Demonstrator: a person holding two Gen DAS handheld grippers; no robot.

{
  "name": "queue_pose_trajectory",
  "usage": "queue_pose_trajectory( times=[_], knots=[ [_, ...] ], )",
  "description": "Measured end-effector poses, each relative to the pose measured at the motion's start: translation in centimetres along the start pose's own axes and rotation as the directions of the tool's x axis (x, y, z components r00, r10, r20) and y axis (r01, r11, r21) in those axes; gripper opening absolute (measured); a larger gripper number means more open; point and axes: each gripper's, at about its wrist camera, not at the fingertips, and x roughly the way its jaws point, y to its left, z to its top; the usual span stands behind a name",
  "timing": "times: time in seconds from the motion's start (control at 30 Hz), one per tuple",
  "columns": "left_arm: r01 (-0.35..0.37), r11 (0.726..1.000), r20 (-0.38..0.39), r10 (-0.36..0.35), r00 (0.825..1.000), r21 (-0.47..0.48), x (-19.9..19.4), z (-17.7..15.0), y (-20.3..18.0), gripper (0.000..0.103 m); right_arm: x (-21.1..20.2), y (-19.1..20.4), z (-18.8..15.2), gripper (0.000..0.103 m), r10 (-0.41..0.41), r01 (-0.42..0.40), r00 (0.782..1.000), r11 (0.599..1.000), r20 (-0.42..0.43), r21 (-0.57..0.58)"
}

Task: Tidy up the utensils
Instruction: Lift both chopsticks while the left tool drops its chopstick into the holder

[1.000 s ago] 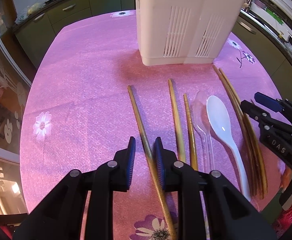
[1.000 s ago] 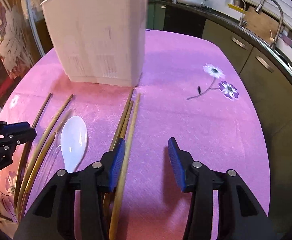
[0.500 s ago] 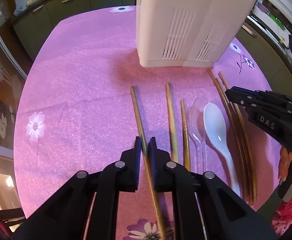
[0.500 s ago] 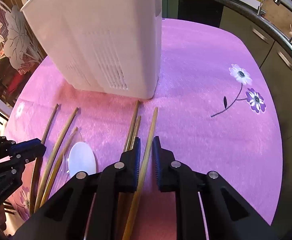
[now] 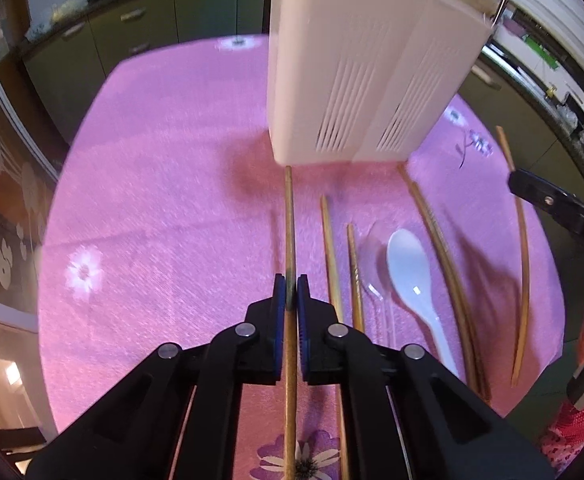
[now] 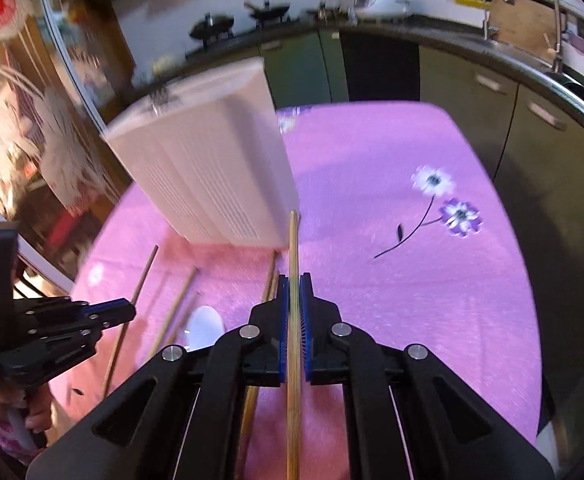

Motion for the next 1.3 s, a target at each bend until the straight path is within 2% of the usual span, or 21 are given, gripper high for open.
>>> queue_pose_trajectory(
  times=[0.3, 0.73, 0.93, 1.17, 1.3],
  knots=[
    [0.033, 0.999, 0.135, -0.036, 0.990, 0.030, -6.2, 0.7, -0.2, 0.006, -7.3, 0.1, -0.6, 0.006, 0.057, -0.061, 0.987, 0.998, 0.151, 0.023],
    [0.073, 0.992, 0.273, -0.098, 0.957, 0.100, -14.2, 3.8, -2.0, 0.006, -12.0, 1.5, -0.3, 0.006, 0.093, -0.092, 0.968, 0.996, 0.235, -0.014],
    [0.046, 0.990, 0.372, -0.092, 0.924, 0.132, -18.5, 8.0, -3.3, 0.006, -12.5, 1.4, -0.2, 0.006, 0.094, -0.093, 0.966, 0.996, 0.243, -0.014],
    [0.027, 0.993, 0.468, -0.077, 0.880, 0.113, -21.8, 12.6, -4.0, 0.006, -12.2, 0.6, -0.2, 0.006, 0.096, -0.097, 0.967, 0.995, 0.236, -0.006],
    [-0.001, 0.995, 0.493, -0.049, 0.869, 0.100, -21.8, 15.0, -4.4, 0.006, -12.1, 0.4, -0.3, 0.006, 0.098, -0.099, 0.967, 0.995, 0.236, -0.005]
  ],
)
